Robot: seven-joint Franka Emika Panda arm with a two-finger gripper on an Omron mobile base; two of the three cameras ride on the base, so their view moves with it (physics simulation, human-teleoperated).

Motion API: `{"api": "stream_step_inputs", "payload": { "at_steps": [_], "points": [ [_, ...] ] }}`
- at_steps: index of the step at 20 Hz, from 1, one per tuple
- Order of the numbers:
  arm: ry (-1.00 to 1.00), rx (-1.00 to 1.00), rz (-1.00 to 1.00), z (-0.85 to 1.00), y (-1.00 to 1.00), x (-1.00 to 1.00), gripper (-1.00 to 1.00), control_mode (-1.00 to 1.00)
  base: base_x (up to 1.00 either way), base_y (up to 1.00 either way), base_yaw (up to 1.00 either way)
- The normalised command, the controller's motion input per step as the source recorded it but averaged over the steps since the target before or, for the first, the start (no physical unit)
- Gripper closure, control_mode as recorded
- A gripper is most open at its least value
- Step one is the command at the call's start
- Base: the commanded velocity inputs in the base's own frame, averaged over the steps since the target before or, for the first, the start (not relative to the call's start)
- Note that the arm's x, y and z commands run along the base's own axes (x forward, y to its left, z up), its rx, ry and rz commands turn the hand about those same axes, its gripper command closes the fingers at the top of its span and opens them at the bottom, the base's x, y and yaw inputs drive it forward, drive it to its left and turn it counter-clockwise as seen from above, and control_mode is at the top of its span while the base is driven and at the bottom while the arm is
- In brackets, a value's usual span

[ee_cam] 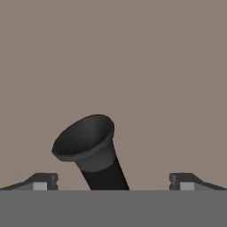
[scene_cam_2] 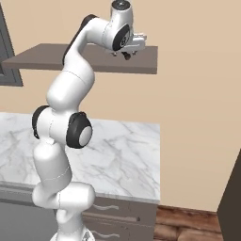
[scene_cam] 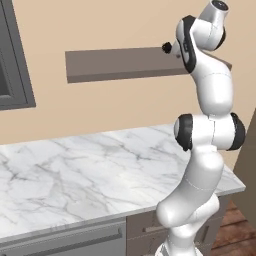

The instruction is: Locate and retrieve the soap dispenser and dish brush from the cabinet. Place them next to the sink.

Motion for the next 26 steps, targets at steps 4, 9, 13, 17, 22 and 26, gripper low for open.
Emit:
{"api": "stream_step_inputs", "payload": {
  "at_steps": [4,9,13,17,22,26],
  "points": [
    [-0.02,0.0,0.05,-0.11,0.0,0.02,-1.0,-1.0,0.0,0.0,0.0],
    [-0.04,0.0,0.03,-0.11,0.04,0.05,1.0,-1.0,0.0,0.0,0.0],
    [0.0,0.0,0.0,-0.01,0.0,0.0,1.0,-1.0,0.0,0.0,0.0],
    [0.0,0.0,-0.01,0.0,0.0,-0.06,1.0,-1.0,0.0,0.0,0.0],
    [-0.04,-0.01,-0.03,0.07,0.07,-0.29,1.0,-1.0,0.0,0.0,0.0],
    [-0.02,-0.03,-0.06,0.18,0.12,-0.39,1.0,-1.0,0.0,0.0,0.0]
  ]
}}
